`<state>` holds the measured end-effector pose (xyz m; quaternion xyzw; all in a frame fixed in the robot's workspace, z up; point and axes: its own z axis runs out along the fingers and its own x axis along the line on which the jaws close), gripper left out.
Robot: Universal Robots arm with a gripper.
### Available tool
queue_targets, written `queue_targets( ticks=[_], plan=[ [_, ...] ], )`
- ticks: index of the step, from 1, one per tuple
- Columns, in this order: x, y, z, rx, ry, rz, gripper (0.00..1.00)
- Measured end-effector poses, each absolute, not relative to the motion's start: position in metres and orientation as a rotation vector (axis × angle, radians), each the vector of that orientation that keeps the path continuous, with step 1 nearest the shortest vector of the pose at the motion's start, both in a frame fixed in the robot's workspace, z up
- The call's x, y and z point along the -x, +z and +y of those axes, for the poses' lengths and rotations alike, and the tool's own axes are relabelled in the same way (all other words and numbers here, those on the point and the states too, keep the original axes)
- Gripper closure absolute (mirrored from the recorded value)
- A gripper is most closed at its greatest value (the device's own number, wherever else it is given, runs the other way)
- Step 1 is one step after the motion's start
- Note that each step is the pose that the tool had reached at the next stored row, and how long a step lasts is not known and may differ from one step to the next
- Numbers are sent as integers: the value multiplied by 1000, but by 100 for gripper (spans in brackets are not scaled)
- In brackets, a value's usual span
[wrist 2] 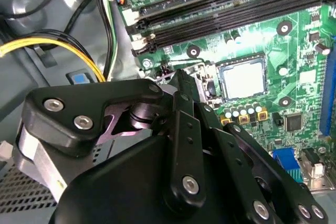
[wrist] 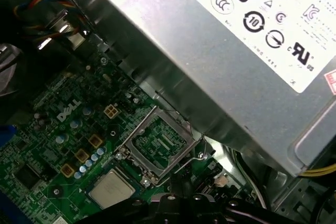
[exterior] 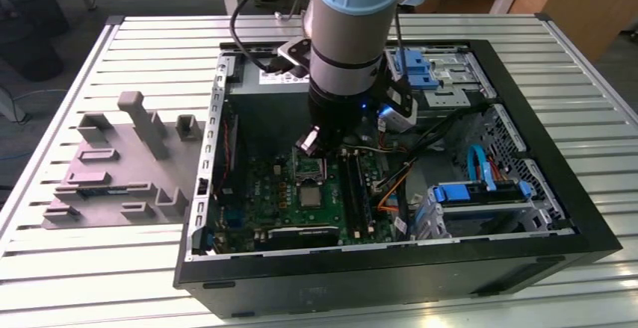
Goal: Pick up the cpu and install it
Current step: 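Close the cpu cover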
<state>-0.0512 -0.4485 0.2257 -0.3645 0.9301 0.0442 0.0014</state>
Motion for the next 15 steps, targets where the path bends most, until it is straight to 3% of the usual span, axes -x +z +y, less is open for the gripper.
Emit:
queue_targets(
  ticks=[6,9,15],
  plan=[
    [45,224,-444,1152,148,2914,89],
    [44,223,-444,1170,203,2889,89],
    [40,220,-441,1200,204,2878,89]
  ],
)
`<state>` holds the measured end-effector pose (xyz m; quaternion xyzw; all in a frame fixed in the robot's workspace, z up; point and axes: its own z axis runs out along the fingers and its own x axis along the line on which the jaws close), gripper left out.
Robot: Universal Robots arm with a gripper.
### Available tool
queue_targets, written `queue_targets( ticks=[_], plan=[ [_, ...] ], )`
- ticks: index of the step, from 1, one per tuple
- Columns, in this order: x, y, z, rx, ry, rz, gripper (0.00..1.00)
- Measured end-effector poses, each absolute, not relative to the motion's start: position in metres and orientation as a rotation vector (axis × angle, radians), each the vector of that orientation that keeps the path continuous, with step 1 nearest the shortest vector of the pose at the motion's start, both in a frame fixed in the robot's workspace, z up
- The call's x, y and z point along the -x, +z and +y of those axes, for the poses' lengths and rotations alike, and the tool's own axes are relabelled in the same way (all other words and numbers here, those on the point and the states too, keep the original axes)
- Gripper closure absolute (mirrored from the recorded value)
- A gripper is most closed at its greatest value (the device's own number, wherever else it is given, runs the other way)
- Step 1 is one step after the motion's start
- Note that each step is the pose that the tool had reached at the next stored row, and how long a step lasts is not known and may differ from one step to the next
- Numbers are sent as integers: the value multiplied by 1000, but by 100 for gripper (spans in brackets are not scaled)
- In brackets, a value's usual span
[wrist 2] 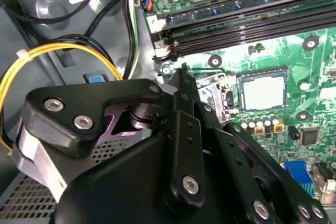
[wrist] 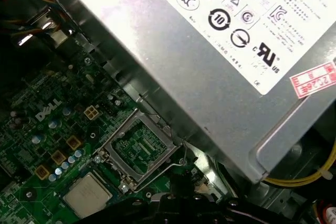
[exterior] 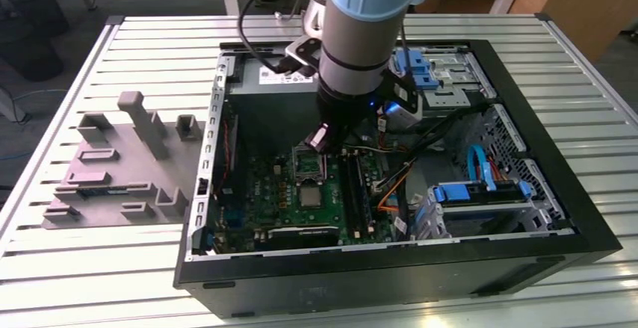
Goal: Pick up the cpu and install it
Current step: 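Close the cpu cover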
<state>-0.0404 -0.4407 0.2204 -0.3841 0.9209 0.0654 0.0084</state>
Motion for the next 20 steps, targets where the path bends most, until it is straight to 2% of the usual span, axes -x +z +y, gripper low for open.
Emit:
queue_targets(
  ticks=[20],
  plan=[
    [39,210,-429,1203,229,2867,89]
  ],
)
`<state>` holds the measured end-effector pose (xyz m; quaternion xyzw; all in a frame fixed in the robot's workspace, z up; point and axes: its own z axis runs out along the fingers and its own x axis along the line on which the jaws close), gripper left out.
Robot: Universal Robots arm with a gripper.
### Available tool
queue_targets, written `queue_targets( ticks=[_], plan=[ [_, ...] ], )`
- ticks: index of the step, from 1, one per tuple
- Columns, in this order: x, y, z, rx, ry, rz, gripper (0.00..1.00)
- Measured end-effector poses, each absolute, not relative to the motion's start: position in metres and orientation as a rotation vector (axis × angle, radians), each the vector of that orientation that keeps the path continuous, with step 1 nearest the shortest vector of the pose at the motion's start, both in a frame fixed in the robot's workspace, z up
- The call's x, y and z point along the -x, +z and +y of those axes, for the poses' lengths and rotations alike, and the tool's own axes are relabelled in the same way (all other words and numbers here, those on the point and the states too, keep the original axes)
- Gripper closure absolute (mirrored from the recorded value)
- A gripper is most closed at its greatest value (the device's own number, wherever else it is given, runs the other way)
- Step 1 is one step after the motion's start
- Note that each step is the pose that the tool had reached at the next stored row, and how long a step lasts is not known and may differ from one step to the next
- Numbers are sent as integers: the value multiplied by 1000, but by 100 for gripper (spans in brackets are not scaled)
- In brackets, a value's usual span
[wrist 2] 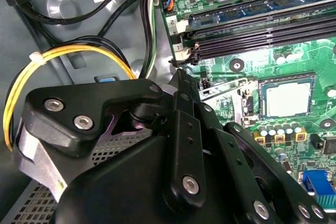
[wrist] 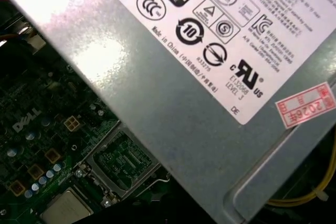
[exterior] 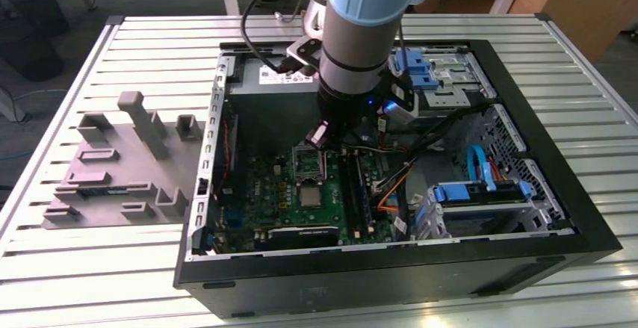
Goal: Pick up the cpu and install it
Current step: 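Close the cpu cover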
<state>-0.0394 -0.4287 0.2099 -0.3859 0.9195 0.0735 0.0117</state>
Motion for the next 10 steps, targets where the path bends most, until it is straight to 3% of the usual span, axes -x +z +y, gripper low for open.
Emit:
queue_targets(
  ticks=[10],
  plan=[
    [39,208,-425,1203,231,2867,89]
  ],
)
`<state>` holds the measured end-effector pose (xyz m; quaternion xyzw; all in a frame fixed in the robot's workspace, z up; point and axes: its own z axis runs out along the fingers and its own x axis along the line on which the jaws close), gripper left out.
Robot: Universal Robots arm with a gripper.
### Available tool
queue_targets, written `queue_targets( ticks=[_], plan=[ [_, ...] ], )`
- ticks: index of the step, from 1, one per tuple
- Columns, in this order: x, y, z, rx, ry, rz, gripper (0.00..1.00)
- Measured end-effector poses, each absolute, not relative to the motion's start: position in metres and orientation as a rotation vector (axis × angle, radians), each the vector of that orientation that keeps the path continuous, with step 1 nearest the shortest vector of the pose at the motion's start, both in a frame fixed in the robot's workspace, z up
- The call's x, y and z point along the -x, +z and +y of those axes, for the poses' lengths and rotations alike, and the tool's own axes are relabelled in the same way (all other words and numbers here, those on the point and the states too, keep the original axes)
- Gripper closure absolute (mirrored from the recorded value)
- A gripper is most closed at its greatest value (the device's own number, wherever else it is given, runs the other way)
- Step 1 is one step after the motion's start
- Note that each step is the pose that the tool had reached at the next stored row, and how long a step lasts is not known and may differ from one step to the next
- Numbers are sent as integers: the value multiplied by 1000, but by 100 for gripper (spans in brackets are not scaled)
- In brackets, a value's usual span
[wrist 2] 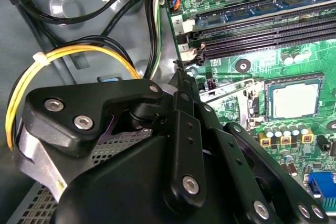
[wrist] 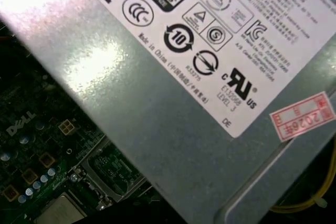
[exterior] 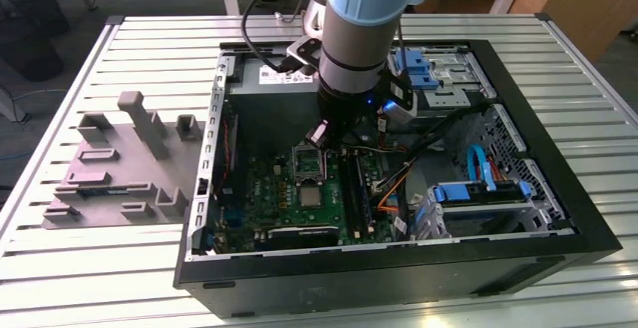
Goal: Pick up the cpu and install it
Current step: 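Close the cpu cover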
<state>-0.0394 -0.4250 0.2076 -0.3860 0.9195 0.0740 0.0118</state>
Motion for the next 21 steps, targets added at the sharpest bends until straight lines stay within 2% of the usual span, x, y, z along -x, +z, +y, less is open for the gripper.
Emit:
queue_targets(
  ticks=[21],
  plan=[
    [40,204,-425,1207,204,2876,89]
  ],
)
